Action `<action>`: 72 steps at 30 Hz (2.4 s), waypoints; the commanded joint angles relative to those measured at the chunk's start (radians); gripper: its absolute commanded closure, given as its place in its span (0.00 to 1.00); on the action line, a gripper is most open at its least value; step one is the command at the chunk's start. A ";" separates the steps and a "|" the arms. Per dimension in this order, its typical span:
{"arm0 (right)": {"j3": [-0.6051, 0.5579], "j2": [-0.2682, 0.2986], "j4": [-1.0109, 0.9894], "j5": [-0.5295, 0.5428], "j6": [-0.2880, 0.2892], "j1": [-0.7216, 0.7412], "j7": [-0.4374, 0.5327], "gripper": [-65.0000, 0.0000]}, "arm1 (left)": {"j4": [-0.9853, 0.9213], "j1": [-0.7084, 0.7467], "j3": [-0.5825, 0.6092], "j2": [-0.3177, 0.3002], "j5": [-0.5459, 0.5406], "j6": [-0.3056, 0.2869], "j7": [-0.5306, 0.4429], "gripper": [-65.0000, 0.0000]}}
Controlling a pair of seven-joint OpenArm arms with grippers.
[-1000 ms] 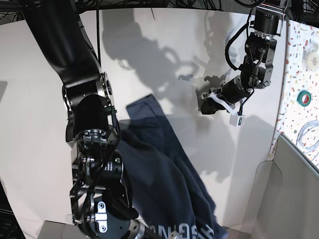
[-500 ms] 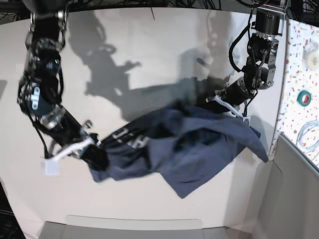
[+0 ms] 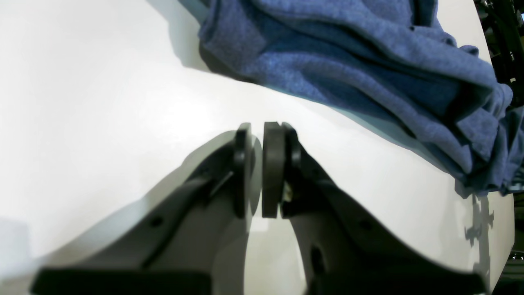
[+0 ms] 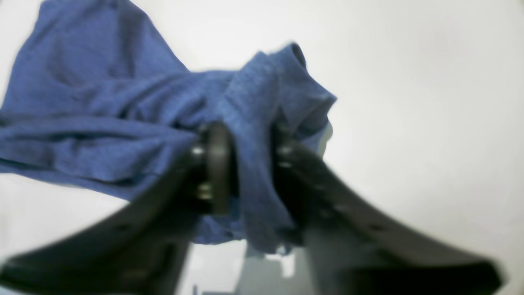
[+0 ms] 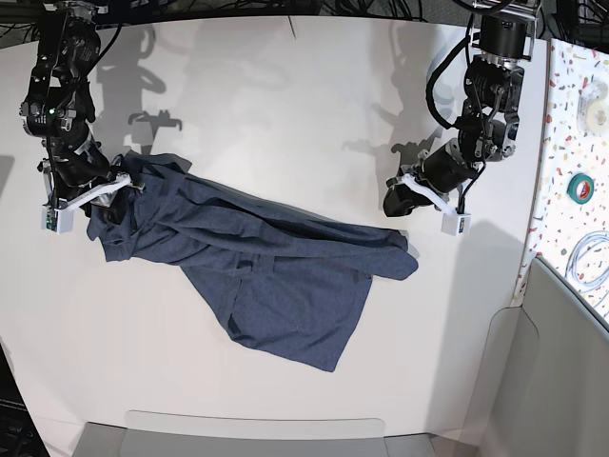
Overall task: Layout the t-shirt on the table in an organized manner, then fold the t-shirt properly
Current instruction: 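Lift the shirt with both grippers and spread it out over the table, then regrasp the shirt's shoulder and sleeve edges with both grippers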
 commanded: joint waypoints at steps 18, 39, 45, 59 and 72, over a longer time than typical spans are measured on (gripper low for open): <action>0.268 -0.027 0.096 0.230 0.042 0.064 0.027 0.49 | 0.185 0.013 -0.102 -0.003 0.018 0.019 0.035 0.93; 0.368 -0.223 0.120 0.388 0.065 -0.180 0.027 0.62 | 0.186 -0.111 -0.095 0.085 0.025 0.019 0.229 0.86; 0.337 -0.228 0.096 0.391 0.064 -0.084 0.025 0.46 | 0.186 -0.093 -0.095 0.073 0.025 0.019 0.224 0.83; 0.257 -0.231 -0.030 0.389 -0.128 0.012 0.025 0.46 | 0.186 -0.048 -0.101 0.056 0.025 0.019 0.221 0.83; 0.234 -0.229 -0.145 0.391 -0.111 0.052 -0.007 1.00 | 0.186 -0.074 -0.125 0.034 0.025 0.028 0.218 0.82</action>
